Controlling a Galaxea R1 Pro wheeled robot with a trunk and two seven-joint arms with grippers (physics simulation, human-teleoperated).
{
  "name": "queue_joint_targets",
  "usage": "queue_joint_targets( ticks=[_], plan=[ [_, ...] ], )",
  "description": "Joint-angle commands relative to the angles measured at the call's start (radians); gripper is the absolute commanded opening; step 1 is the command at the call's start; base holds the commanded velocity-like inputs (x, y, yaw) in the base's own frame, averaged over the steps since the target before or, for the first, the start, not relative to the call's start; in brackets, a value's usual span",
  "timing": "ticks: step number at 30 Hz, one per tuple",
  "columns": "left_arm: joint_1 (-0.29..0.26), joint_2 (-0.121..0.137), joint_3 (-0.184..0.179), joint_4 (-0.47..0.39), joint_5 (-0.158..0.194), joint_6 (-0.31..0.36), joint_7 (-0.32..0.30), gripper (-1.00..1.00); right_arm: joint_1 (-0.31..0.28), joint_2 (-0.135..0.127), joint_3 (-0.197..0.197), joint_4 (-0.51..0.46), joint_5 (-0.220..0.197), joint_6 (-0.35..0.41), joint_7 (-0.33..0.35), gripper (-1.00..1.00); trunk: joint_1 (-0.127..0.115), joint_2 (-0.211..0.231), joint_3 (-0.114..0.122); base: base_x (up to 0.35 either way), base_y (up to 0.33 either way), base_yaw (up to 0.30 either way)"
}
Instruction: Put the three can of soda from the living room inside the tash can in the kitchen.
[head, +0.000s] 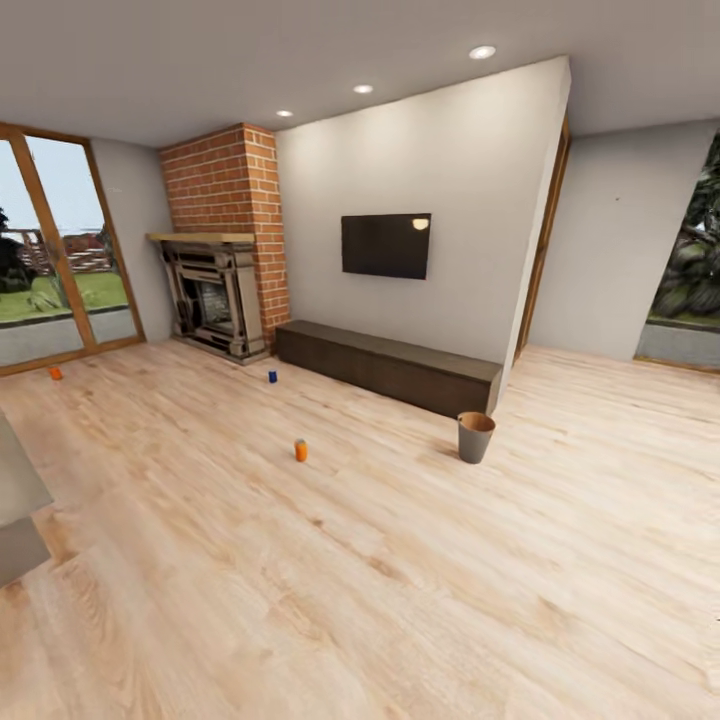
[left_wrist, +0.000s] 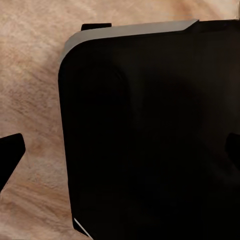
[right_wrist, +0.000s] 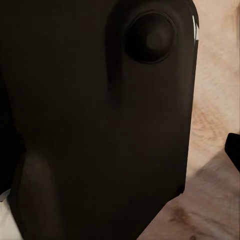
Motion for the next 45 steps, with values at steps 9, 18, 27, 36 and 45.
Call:
queue_joint_targets(
  ticks=[9, 18, 27, 36, 45],
  plan=[
    [0.000, 0.000, 0.000, 0.000, 0.000, 0.000, 0.000, 1.00, 0.000, 0.000, -0.001, 0.000, 0.000, 0.000, 0.000, 1.00, 0.000, 0.000, 0.000, 0.335, 0.000, -0.257],
    [0.000, 0.000, 0.000, 0.000, 0.000, 0.000, 0.000, 1.00, 0.000, 0.000, -0.001, 0.000, 0.000, 0.000, 0.000, 1.00, 0.000, 0.000, 0.000, 0.335, 0.000, -0.241],
    [0.000, 0.001, 0.000, -0.002, 0.000, 0.000, 0.001, 1.00, 0.000, 0.000, -0.001, 0.000, 0.001, -0.002, -0.001, 1.00, 0.000, 0.000, 0.000, 0.335, 0.000, -0.187],
    [0.000, 0.003, 0.001, -0.013, 0.000, 0.000, 0.002, 1.00, 0.000, 0.000, -0.001, 0.000, 0.001, -0.002, -0.001, 1.00, 0.000, 0.000, 0.000, 0.335, 0.000, -0.020],
    [0.000, 0.004, 0.002, -0.020, 0.000, 0.000, 0.002, 1.00, 0.000, 0.000, 0.000, 0.000, 0.001, -0.002, -0.001, 1.00, 0.000, 0.000, 0.000, 0.336, 0.000, -0.001]
  ],
)
